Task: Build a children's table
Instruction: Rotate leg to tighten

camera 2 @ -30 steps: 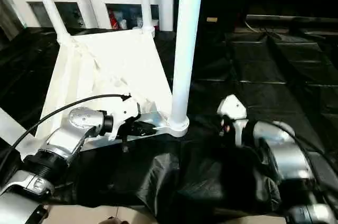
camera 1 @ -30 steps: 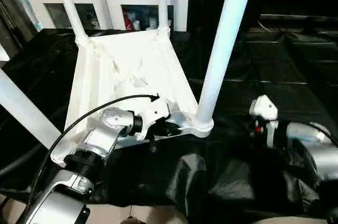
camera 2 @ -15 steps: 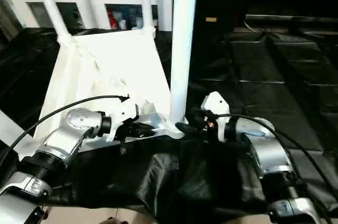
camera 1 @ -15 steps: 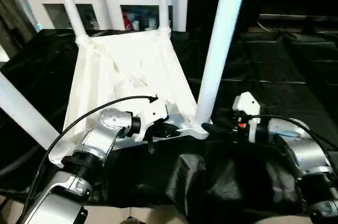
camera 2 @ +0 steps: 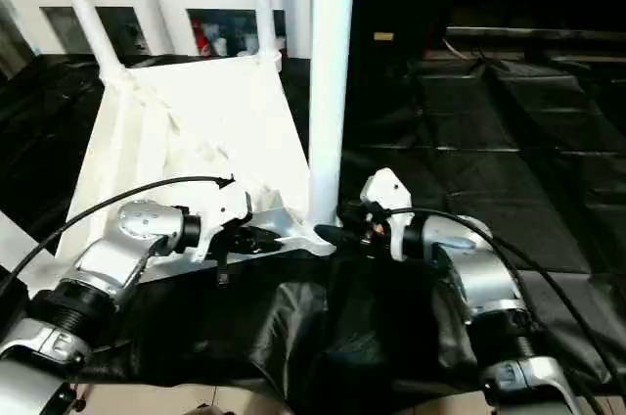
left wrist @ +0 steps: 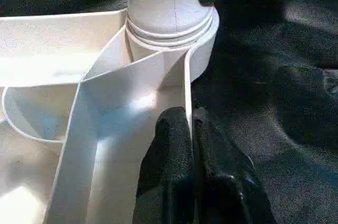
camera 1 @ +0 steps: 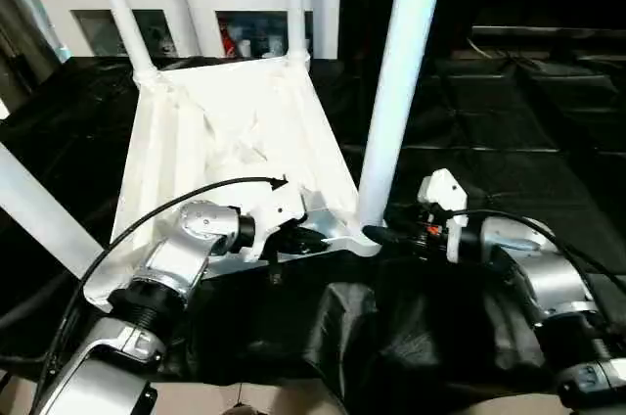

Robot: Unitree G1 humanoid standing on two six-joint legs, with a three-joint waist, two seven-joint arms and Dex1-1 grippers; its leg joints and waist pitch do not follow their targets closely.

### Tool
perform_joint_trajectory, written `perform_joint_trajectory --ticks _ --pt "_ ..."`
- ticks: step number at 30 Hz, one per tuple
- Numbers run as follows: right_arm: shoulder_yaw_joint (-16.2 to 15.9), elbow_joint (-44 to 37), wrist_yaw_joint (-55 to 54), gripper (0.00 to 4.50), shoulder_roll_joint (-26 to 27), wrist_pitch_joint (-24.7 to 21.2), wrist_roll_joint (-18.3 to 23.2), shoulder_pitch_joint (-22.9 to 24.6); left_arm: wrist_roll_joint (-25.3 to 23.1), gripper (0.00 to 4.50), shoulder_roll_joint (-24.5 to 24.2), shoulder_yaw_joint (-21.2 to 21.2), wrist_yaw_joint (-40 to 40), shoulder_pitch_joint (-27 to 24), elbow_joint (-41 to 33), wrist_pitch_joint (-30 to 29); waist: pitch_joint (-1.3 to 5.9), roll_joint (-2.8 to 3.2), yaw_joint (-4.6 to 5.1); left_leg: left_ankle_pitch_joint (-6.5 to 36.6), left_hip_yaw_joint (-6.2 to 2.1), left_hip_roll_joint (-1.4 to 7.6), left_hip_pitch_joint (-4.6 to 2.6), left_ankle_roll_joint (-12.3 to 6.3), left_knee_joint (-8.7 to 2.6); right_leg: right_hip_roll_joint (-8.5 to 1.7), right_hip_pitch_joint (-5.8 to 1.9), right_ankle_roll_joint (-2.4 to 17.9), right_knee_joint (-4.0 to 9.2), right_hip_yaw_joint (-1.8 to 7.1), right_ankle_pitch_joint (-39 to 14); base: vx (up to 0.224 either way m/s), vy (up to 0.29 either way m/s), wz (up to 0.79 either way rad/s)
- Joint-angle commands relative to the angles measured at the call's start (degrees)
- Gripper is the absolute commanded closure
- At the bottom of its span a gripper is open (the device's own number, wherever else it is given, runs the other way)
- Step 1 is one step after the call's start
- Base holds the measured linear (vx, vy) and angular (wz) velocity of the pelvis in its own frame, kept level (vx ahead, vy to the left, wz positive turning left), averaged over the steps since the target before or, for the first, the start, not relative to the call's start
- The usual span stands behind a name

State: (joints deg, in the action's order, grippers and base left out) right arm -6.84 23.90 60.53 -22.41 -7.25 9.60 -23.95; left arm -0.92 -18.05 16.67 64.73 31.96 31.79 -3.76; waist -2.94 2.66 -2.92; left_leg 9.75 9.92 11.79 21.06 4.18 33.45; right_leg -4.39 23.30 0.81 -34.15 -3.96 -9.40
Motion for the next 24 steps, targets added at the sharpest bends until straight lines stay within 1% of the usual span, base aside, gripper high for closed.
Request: perform_joint_trajectory --ticks 1,5,6,7,9,11,12,13,14,16,18,19,20,21,23,24 --pt "-0.54 0.73 -0.64 2.48 0.92 0.07 0.17 -1.27 0.75 4.50 0.53 0.73 1.27 0.39 -1.75 0.84 3.89 -0.56 -0.30 14.32 -0.07 0.94 -0.29 -3.27 -3.51 -3.10 -3.23 11.95 4.35 2.00 -15.88 0.000 0.000 0.00" --pt "-0.81 1.28 -1.77 2.48 1.55 1.13 -0.69 -1.03 0.81 4.50 0.68 0.80 1.14 0.39 -1.87 0.58 3.89 -0.54 -0.24 14.18 -0.07 0.93 -0.22 -3.30 -3.50 -3.12 -3.24 12.03 4.33 2.01 -15.64 0.000 0.000 0.00" --pt "-0.72 1.49 -1.96 2.48 1.68 1.00 -0.65 -1.09 0.82 4.50 0.67 0.81 1.15 0.38 -1.90 0.56 3.88 -0.42 -0.25 14.34 -0.07 0.93 -0.26 -3.27 -3.51 -3.14 -3.19 12.04 4.35 2.01 -15.82 0.000 0.000 0.00" --pt "-0.52 1.87 -2.22 2.48 1.91 0.71 -0.54 -1.23 0.85 4.50 0.65 0.83 1.18 0.37 -1.94 0.52 3.92 -0.44 -0.18 14.46 -0.10 0.93 -0.22 -3.22 -3.52 -3.15 -3.23 12.06 4.32 1.98 -15.89 0.000 0.000 0.00" --pt "0.47 2.16 -1.54 1.78 2.56 -1.93 1.43 -1.84 0.83 4.50 0.55 0.90 1.29 0.33 -1.96 0.58 3.87 -0.35 -0.09 14.65 -0.13 0.93 -0.28 -3.22 -3.58 -3.03 -3.26 12.20 4.31 1.95 -15.72 0.000 0.000 0.00" --pt "0.28 2.12 -2.06 1.76 2.57 -1.17 0.85 -1.95 0.81 4.50 0.50 0.90 1.35 0.32 -1.92 0.63 3.86 -0.35 -0.01 14.89 -0.14 0.98 -0.27 -3.11 -3.58 -3.07 -3.21 12.23 4.32 1.93 -15.91 0.000 0.000 0.00" --pt "-0.08 2.15 -2.90 1.64 2.55 0.16 -0.25 -2.05 0.79 4.50 0.44 0.92 1.40 0.32 -1.89 0.67 3.89 -0.34 0.01 14.92 -0.11 0.95 -0.35 -2.98 -3.57 -3.07 -3.12 12.27 4.34 1.97 -15.97 0.000 0.000 0.00" --pt "-0.08 2.15 -2.90 1.48 2.55 0.16 -0.25 -2.05 0.79 4.50 0.44 0.92 1.40 0.32 -1.89 0.67 3.97 -0.28 -0.08 14.68 -0.08 1.02 -0.48 -2.88 -3.52 -3.08 -3.00 12.42 4.28 2.05 -15.38 0.000 0.000 0.00" --pt "-0.08 2.15 -2.90 1.48 2.55 0.16 -0.25 -2.05 0.79 4.50 0.44 0.92 1.40 0.32 -1.89 0.67 3.98 -0.30 -0.12 14.40 -0.08 1.03 -0.44 -2.91 -3.54 -3.08 -3.08 12.60 4.24 2.07 -14.81 0.000 0.000 0.00" --pt "-0.06 3.06 -3.07 1.48 3.08 0.74 -0.59 -2.55 0.66 4.50 0.30 0.94 1.16 0.38 -1.73 0.85 4.21 -0.35 -0.70 12.83 0.00 1.16 -0.49 -3.21 -3.38 -3.14 -3.07 13.44 3.81 2.17 -11.62 0.000 0.000 0.00" --pt "0.05 3.26 -2.84 1.48 3.15 0.43 -0.24 -2.76 0.58 4.50 0.24 0.95 1.08 0.38 -1.73 0.88 4.14 -0.36 -0.82 12.37 0.01 1.08 -0.30 -3.43 -3.39 -3.11 -3.25 13.71 3.66 2.10 -10.53 0.000 0.000 0.00" --pt "0.06 3.23 -2.73 1.48 3.09 0.24 -0.07 -2.81 0.57 4.50 0.22 0.95 1.09 0.37 -1.76 0.85 4.13 -0.32 -0.86 12.44 0.01 1.07 -0.32 -3.42 -3.39 -3.13 -3.27 13.71 3.70 2.09 -10.66 0.000 0.000 0.00" --pt "0.07 3.27 -2.77 1.60 3.03 0.18 -0.01 -2.86 0.56 4.50 0.21 0.94 1.07 0.37 -1.77 0.84 4.11 -0.35 -0.85 12.46 0.02 1.05 -0.29 -3.43 -3.38 -3.11 -3.30 13.60 3.71 2.08 -10.78 0.000 0.000 0.00" --pt "0.11 3.39 -2.74 1.81 2.97 0.14 0.10 -2.94 0.54 4.50 0.12 0.91 1.09 0.37 -1.74 0.86 4.06 -0.51 -0.89 12.76 0.01 1.06 -0.33 -3.38 -3.43 -3.17 -3.30 13.32 3.76 2.10 -11.76 0.000 0.000 0.00" --pt "0.10 3.54 -2.75 1.82 2.92 0.25 0.10 -2.99 0.51 4.50 0.01 0.88 1.09 0.35 -1.71 0.89 4.00 -0.45 -0.87 13.19 0.00 1.07 -0.35 -3.28 -3.47 -3.18 -3.24 13.07 3.88 2.09 -12.73 0.000 0.000 0.00" --pt "0.03 3.54 -2.60 1.99 2.83 0.29 0.09 -2.94 0.48 4.50 -0.06 0.84 1.08 0.33 -1.70 0.91 3.96 -0.46 -0.82 13.75 -0.03 1.07 -0.37 -3.10 -3.52 -3.19 -3.22 12.61 4.02 2.08 -14.03 0.000 0.000 0.00"
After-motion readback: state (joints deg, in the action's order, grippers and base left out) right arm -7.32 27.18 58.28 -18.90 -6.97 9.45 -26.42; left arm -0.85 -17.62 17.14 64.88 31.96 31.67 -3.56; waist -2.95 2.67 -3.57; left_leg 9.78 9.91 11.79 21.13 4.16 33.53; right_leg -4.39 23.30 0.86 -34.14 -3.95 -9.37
